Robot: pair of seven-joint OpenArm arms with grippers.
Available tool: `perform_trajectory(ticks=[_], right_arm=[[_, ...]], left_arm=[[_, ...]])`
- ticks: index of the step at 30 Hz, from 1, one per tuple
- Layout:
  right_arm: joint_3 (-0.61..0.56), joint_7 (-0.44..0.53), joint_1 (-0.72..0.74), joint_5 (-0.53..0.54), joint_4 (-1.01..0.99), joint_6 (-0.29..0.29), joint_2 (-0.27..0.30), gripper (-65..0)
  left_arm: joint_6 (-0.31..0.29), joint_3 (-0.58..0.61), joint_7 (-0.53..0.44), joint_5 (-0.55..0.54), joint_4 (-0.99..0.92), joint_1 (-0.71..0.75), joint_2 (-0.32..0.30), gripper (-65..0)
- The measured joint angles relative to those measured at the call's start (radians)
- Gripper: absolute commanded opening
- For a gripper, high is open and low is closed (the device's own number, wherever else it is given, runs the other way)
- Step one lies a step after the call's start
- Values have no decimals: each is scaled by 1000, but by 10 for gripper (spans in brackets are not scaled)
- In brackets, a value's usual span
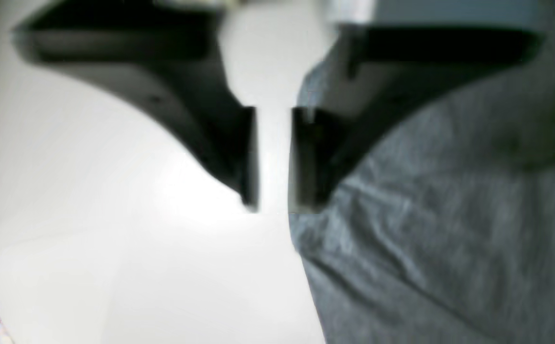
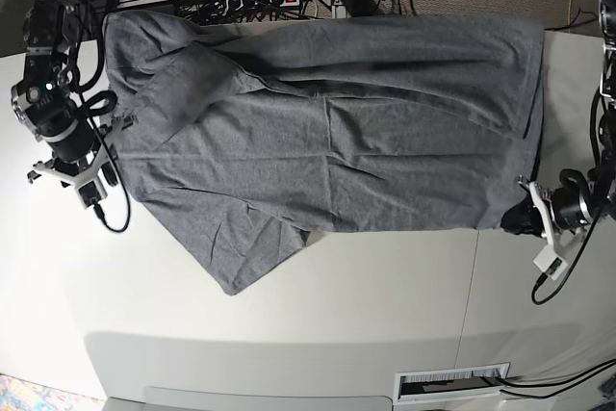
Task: Fold the T-shirt properly
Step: 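Grasp the hem corner with the left gripper and the sleeve edge with the right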
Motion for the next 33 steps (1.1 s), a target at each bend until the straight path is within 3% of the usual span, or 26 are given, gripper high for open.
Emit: perform_trajectory(ticks=[8, 12, 18, 23, 30, 33], right_arm=[[-26, 33, 188, 51, -175, -1, -56, -456], [-150, 43, 318, 46, -296, 1, -56, -456], [-379, 108, 533, -46, -549, 3, -75, -456], [-501, 164, 676, -107, -739, 3, -105, -456], [-542, 174, 764, -113, -931, -1, -105, -456], [-542, 173, 763, -108, -972, 52, -106, -456]], left_arm=[[0, 0, 10, -2, 10, 12, -16, -650], [0, 0, 7, -5, 10, 49, -16, -650], [0, 0, 10, -6, 10, 98, -15, -650], [0, 0, 57, -28, 10, 111, -17, -650], [0, 0, 97, -73, 11, 114, -18, -650], [0, 0, 97, -73, 11, 114, -18, -650]])
